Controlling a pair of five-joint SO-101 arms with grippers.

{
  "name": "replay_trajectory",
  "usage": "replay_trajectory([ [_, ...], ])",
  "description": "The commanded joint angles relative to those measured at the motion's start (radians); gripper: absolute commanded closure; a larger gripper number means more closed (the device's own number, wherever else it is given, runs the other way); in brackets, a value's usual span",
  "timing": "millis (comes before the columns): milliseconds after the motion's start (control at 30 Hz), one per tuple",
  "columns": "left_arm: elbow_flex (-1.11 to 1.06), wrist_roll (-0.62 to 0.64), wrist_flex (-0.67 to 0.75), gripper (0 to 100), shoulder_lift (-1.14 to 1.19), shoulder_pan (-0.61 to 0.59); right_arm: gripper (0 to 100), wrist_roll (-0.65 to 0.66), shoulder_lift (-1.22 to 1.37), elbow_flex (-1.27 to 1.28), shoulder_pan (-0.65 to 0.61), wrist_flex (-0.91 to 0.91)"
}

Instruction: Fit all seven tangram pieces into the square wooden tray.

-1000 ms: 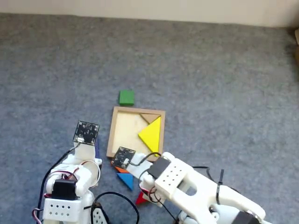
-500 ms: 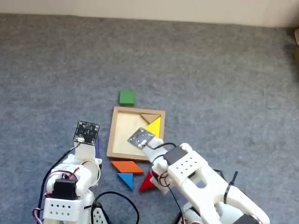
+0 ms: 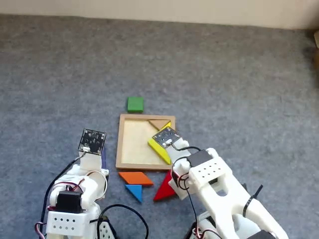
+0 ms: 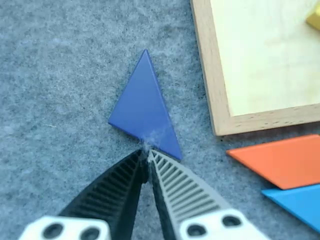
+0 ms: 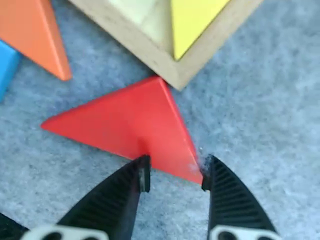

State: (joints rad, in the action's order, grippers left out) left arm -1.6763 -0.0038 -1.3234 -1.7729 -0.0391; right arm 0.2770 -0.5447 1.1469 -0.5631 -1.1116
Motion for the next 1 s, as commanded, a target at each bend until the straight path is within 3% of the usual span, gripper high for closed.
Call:
replay_trajectory([
  [0, -0.021, -0.005, -0.003, 100, -0.041, 0.007, 83.6, -0.008, -0.007, 0.010, -0.056, -0.013],
  [167, -0.021, -0.005, -0.003, 100, -0.041, 0.007, 83.6, -0.008, -0.008, -0.051, -0.151, -0.108],
  [367, -0.021, -0.005, -0.003, 100, -0.041, 0.007, 83.4, -0.008, -0.008, -0.213, -0.165, -0.240],
  [700, -0.021, -0.005, -0.003, 100, -0.041, 0.007, 83.6, -0.008, 0.004, -0.226, -0.272, -0.068],
  [967, -0.021, -0.005, -0.003, 100, -0.041, 0.007, 83.6, -0.003, 0.002, 0.021, -0.242, 0.113],
])
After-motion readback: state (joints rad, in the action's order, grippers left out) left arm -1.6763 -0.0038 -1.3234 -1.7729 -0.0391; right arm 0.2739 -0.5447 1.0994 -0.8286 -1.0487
